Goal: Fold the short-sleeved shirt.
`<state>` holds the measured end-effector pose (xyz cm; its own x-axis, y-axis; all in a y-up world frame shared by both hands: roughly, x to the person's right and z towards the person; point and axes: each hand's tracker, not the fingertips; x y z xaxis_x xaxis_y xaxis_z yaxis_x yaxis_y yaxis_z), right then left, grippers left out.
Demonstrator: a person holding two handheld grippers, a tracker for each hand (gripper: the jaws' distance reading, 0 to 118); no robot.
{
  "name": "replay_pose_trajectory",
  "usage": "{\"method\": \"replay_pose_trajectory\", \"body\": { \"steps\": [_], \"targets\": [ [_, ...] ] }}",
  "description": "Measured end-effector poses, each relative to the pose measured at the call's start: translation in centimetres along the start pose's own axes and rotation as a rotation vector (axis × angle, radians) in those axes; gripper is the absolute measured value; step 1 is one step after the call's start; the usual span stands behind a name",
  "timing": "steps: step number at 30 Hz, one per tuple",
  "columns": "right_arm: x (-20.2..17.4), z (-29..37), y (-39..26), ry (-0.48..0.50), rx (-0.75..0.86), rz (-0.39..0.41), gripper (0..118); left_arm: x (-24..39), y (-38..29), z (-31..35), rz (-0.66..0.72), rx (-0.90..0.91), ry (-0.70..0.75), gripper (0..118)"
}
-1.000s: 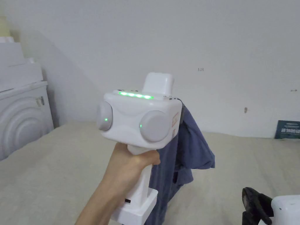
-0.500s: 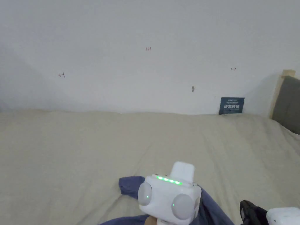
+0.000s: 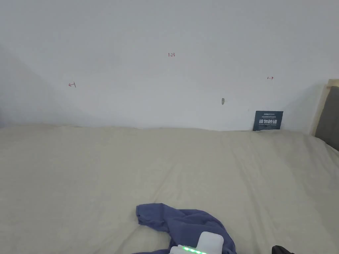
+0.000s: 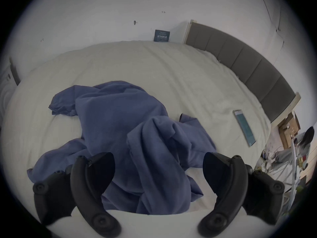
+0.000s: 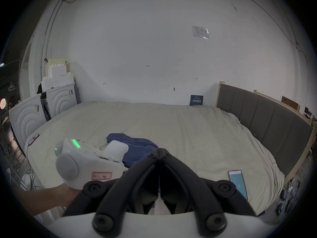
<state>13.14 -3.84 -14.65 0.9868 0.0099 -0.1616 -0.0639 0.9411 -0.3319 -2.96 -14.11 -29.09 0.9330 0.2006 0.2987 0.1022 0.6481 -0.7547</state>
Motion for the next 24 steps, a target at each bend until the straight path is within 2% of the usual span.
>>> {"method": "replay_pose_trajectory", "body": {
  "steps": [4,6,7,8,9,12,14,17,19,24],
  "targets": [
    [-0.9,0.3,0.5,0.019,0.015,0.019,3,-1.5,1.1,5.2,0.013,0.117,-0.043,107],
    [-1.6,0.5,0.8,0.033,0.025,0.026,3,-2.6,1.6,8.4,0.008,0.176,-0.023,95],
    [-2.0,0.5,0.9,0.041,0.027,0.029,3,-3.2,1.6,10.0,0.015,0.202,-0.009,81],
    [-2.4,0.5,1.0,0.048,0.032,0.032,3,-3.7,1.6,11.4,0.022,0.224,0.008,58],
    [-2.9,0.5,1.1,0.061,0.037,0.033,3,-4.3,1.5,12.9,0.020,0.251,0.029,43],
    [-4.5,0.6,1.3,0.108,0.045,0.038,3,-6.6,0.4,16.7,0.051,0.320,0.126,4],
    [-5.8,0.6,1.4,0.130,0.050,0.057,3,-8.4,-0.6,18.7,0.090,0.354,0.163,0],
    [-7.6,0.5,1.5,0.176,0.052,0.074,3,-11.1,-2.4,20.8,0.124,0.341,0.202,0],
    [-8.9,0.3,1.5,0.205,0.054,0.084,3,-12.8,-3.9,21.0,0.134,0.308,0.304,0],
    [-11.4,-0.7,1.4,0.255,0.046,0.103,3,-17.4,-7.2,18.8,0.282,0.206,0.298,0]
  ]
}}
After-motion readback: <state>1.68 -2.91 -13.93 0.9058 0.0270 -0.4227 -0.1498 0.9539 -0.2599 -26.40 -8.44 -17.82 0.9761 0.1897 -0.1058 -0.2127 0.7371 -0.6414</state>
